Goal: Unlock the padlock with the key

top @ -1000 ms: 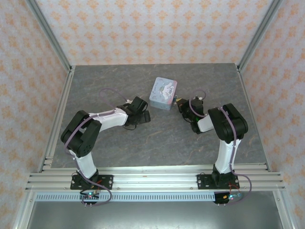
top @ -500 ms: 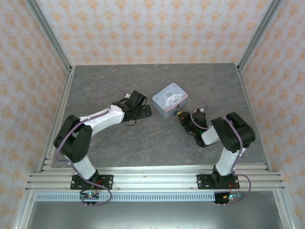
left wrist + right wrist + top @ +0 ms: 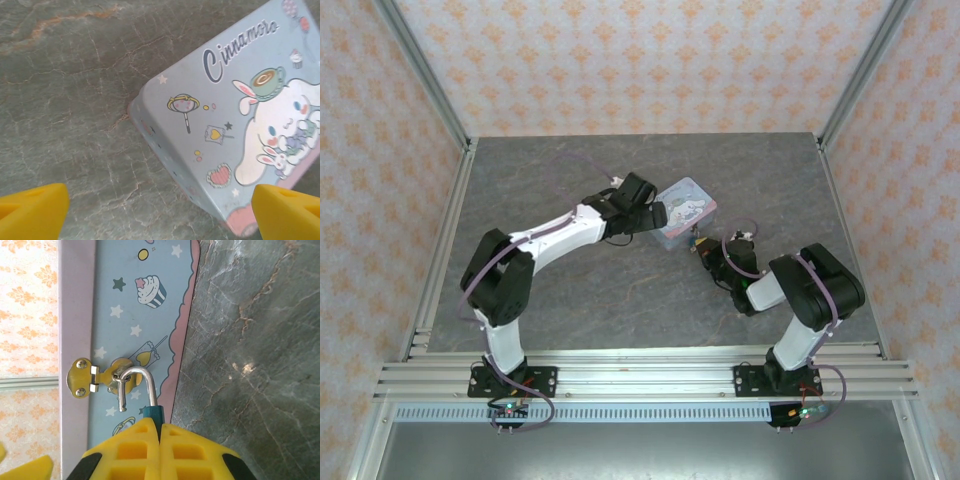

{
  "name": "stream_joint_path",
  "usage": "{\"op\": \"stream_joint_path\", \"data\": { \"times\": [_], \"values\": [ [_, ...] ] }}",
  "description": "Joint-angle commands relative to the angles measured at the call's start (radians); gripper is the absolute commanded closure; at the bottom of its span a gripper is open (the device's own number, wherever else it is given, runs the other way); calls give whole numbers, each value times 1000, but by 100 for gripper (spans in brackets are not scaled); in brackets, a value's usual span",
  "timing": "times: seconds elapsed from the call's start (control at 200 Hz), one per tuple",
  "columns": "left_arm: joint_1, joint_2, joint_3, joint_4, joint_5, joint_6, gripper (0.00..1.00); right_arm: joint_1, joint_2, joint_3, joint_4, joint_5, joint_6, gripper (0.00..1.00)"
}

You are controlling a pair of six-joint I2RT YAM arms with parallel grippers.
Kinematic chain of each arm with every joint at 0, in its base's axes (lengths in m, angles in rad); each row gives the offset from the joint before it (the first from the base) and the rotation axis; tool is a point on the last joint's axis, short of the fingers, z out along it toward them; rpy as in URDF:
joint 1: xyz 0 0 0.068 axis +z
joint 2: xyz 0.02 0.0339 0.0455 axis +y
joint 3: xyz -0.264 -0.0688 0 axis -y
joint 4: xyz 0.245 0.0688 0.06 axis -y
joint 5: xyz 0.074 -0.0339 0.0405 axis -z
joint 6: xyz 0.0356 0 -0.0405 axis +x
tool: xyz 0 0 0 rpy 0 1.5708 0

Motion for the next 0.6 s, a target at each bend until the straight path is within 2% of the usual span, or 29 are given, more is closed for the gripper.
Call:
{"op": "stream_joint_path", "data": {
  "times": [0.0,0.33,0.596],
  "values": [
    [-17,74,46,-87,-75,0,6,6,-13,-16,11,26,-15,100],
    [-46,148,43,-105,-141,-17,6,6,-14,-30,53,57,24,100],
    [-60,148,8,-88,-143,-34,6,12,-43,-19,76,145,77,100]
  ]
}}
